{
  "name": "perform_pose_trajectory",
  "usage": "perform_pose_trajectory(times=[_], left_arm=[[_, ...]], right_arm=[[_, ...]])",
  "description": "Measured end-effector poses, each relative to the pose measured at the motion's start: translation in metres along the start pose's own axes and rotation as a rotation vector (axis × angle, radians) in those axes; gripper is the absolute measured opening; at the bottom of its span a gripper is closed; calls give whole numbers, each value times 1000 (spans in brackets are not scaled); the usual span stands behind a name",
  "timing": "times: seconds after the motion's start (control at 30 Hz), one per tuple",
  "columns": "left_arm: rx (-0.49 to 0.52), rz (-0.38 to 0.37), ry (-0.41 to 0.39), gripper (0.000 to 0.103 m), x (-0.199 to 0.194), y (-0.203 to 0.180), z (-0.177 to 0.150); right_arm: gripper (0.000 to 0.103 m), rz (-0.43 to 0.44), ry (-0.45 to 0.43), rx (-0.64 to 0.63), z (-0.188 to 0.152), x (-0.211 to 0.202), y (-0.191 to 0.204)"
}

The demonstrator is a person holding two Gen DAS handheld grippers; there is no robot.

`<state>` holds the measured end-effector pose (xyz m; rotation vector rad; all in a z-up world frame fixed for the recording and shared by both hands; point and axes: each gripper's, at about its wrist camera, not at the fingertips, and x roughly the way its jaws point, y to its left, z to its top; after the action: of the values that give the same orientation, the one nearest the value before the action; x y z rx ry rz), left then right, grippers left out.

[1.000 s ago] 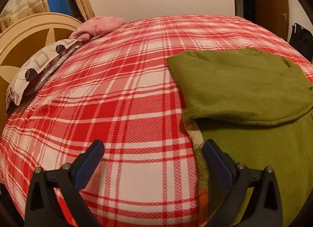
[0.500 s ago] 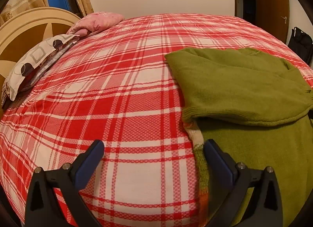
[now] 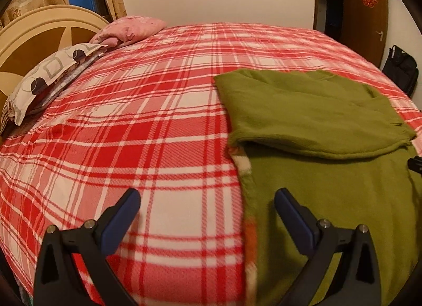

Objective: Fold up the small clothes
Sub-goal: 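Release the cuff and hold both tools open over the sweater, then move both grippers to the ribbed hem and close them on it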

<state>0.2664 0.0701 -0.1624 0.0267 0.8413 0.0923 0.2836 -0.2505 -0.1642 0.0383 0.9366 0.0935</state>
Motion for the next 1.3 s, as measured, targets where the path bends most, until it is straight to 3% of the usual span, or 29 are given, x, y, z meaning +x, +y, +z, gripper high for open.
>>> perform_pose_trajectory(times=[0.67,1.3], left_arm=[[91,-79,-27,103,-78,-19,-55],[95,-138,116,103,-94,-29,-122]], right_arm=[[64,27,-22,-33,-84,-84,19],[64,0,28,21,-155,-114,-1]])
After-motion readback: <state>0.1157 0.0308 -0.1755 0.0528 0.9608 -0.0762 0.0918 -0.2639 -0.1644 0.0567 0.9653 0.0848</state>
